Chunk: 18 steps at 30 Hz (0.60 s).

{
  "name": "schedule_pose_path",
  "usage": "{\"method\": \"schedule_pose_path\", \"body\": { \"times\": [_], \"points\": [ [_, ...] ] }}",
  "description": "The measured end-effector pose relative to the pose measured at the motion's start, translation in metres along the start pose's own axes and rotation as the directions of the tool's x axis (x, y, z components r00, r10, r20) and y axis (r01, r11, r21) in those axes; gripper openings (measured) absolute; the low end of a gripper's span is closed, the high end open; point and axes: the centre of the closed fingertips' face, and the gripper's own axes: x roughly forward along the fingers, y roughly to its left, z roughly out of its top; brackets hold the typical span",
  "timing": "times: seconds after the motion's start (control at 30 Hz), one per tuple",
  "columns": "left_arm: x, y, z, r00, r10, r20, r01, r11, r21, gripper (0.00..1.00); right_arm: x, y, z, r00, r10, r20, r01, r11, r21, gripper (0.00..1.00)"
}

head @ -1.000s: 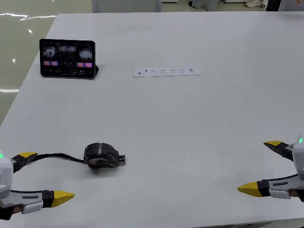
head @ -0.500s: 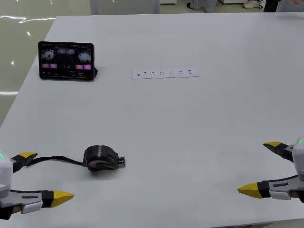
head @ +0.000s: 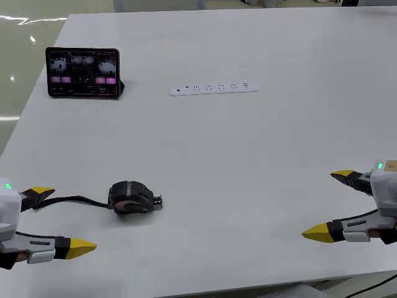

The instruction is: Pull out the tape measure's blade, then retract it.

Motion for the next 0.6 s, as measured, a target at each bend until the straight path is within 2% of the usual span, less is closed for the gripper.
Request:
{"method": "schedule_pose_path", "body": {
  "times": [0.17,0.43,0.6],
  "points": [
    [0.004,-0.005,0.006,0.9989,-0.040,-0.023,0.040,0.999,0.036,0.99,0.007,0.003,0.002,0.9998,0.019,0.005,-0.019,1.000,-0.024,0.99],
    [0.012,-0.004,0.012,0.9951,-0.071,-0.069,0.078,0.992,0.096,0.99,0.017,0.013,0.011,0.9980,0.063,-0.002,-0.063,0.997,-0.046,0.99],
    [0.021,-0.006,0.015,0.9891,-0.094,-0.113,0.111,0.982,0.153,0.99,0.025,0.013,0.021,0.9971,0.075,0.006,-0.075,0.994,-0.081,0.99]
  ]
}}
